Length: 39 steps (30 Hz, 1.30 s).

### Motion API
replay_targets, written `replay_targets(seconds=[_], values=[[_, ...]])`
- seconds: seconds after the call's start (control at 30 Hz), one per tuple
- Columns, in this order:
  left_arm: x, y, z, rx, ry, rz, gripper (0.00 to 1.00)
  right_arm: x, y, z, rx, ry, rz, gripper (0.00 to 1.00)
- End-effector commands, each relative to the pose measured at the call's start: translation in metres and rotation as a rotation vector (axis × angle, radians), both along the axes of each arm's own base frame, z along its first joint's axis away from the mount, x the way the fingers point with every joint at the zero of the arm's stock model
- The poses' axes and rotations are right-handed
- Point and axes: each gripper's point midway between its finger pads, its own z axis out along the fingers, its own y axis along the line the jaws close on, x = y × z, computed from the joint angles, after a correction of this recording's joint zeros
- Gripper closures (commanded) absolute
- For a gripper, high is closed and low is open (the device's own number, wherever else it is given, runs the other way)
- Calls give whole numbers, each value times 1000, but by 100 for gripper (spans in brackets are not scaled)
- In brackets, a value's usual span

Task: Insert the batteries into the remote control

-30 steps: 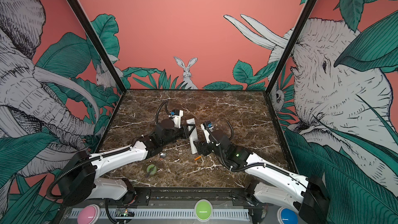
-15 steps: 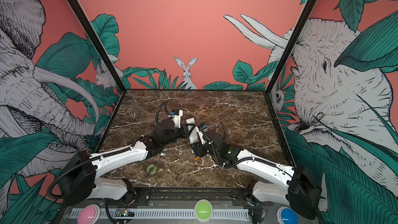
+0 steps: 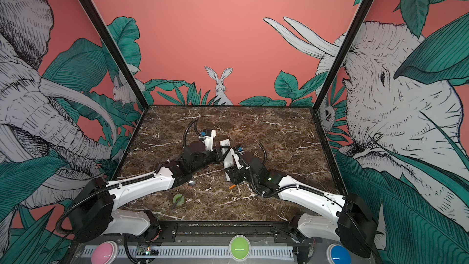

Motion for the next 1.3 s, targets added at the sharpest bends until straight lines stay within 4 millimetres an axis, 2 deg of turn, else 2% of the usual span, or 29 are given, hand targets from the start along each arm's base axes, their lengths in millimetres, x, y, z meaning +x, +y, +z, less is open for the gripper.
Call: replay_targets(seconds=[0.0,0.37,0.87,1.27], values=[[-2,-4,12,-58,-25,-14,100,5,1,12,43,-35,-10,55],[-4,-4,17,-83,-36,-23,100,4,1,14,59,-41,-3,66],[-6,-2,19,-87,-43,-23,100,3,5,15,69,-46,18,75],[-5,1,15,-71,-39,-9,100,0,2,31,90,-119,47,79]])
